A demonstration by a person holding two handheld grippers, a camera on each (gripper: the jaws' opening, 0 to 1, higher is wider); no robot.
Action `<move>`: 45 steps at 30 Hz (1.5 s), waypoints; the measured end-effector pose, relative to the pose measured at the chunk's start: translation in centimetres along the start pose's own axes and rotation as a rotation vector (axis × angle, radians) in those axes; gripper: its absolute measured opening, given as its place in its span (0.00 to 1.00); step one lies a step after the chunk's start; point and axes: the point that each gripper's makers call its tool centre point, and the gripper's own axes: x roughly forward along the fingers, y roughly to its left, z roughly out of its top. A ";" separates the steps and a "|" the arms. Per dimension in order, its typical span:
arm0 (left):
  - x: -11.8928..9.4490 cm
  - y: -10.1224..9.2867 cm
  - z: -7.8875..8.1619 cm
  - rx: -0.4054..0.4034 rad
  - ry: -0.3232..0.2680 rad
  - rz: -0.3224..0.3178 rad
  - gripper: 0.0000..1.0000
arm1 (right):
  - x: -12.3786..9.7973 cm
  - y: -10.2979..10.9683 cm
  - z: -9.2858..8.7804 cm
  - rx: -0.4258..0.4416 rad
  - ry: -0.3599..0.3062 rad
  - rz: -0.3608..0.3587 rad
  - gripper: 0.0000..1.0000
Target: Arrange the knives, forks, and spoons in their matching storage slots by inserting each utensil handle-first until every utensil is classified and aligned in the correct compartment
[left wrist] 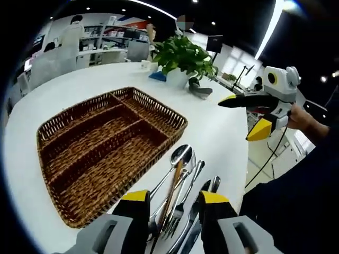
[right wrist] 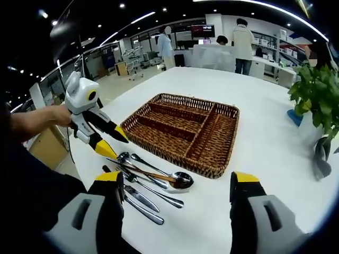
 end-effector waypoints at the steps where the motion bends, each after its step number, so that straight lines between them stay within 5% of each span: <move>1: 0.5 0.0 -0.2 0.000 0.019 -0.008 0.35 | 0.0 0.0 -0.1 0.000 0.004 0.001 0.84; 9: 3.5 -0.2 -1.5 0.071 0.135 -0.044 0.30 | -0.3 -0.2 -0.3 0.014 0.003 -0.002 0.82; 16: 5.1 0.1 -1.9 0.081 0.169 -0.052 0.24 | -0.4 -0.4 -0.7 0.038 0.000 -0.008 0.80; 36: 7.3 1.0 -4.3 0.161 0.361 -0.067 0.09 | -1.0 -0.7 -2.7 0.096 0.011 -0.040 0.78; 45: 7.6 0.7 -4.0 0.133 0.365 -0.076 0.05 | -1.0 -0.9 -2.9 0.105 0.014 -0.047 0.76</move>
